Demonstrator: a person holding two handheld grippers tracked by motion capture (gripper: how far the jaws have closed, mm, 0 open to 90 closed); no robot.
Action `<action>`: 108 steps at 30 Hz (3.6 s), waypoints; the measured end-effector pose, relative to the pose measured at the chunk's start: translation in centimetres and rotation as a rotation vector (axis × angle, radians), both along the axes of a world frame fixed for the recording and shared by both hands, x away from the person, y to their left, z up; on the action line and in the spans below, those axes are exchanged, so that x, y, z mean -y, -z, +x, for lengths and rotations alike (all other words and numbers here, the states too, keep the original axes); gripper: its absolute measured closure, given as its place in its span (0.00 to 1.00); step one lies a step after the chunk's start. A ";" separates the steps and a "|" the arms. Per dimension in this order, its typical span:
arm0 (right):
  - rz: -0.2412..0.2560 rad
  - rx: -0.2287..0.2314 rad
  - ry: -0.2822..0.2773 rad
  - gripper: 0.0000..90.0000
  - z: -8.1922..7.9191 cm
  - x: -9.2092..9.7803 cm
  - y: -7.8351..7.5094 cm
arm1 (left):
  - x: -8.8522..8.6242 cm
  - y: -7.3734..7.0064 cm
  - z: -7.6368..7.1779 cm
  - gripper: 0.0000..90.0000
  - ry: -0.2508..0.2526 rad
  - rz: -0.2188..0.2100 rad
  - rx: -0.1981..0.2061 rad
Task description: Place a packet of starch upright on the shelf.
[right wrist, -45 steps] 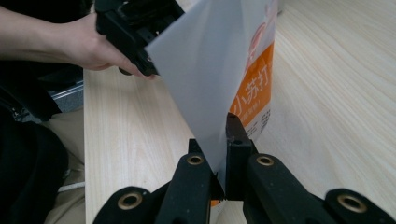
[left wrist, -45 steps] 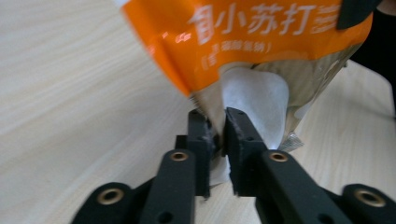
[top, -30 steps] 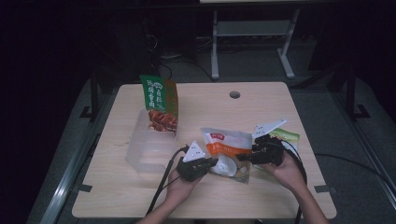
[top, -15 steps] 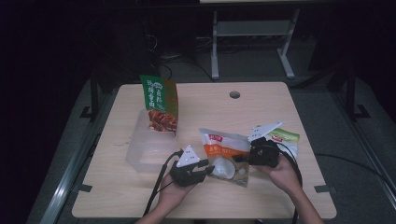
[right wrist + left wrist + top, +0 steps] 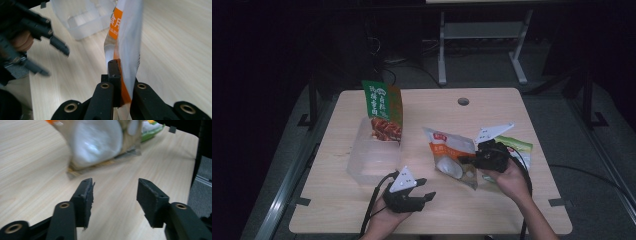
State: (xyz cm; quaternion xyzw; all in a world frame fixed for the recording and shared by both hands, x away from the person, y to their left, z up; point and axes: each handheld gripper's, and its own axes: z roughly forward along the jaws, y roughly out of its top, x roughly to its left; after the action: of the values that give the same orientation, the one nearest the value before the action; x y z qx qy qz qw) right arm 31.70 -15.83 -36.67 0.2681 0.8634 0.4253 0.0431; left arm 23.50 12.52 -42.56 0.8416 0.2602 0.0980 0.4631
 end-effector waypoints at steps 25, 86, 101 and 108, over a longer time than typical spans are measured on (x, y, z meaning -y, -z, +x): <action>0.080 0.086 -0.158 1.00 2.9 -10.6 -5.7 | 0.1 0.9 -2.3 0.43 0.067 -0.024 -0.005; 0.082 0.027 -0.262 1.00 4.8 -22.9 0.6 | -1.1 1.1 -2.7 0.41 0.082 -0.028 -0.018; -0.078 0.006 -0.296 0.95 4.6 -21.7 -0.6 | -0.9 1.2 -2.9 0.41 0.085 -0.020 -0.022; -0.111 -0.011 -0.304 0.92 4.5 -21.7 -0.4 | -0.9 1.2 -2.9 0.41 0.084 -0.021 -0.021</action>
State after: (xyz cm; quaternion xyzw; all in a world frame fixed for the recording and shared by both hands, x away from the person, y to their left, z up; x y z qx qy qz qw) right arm 36.24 5.83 -36.26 0.1339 0.9164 0.3770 -0.0117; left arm 20.59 13.47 -43.73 0.8479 0.2304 0.0667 0.4727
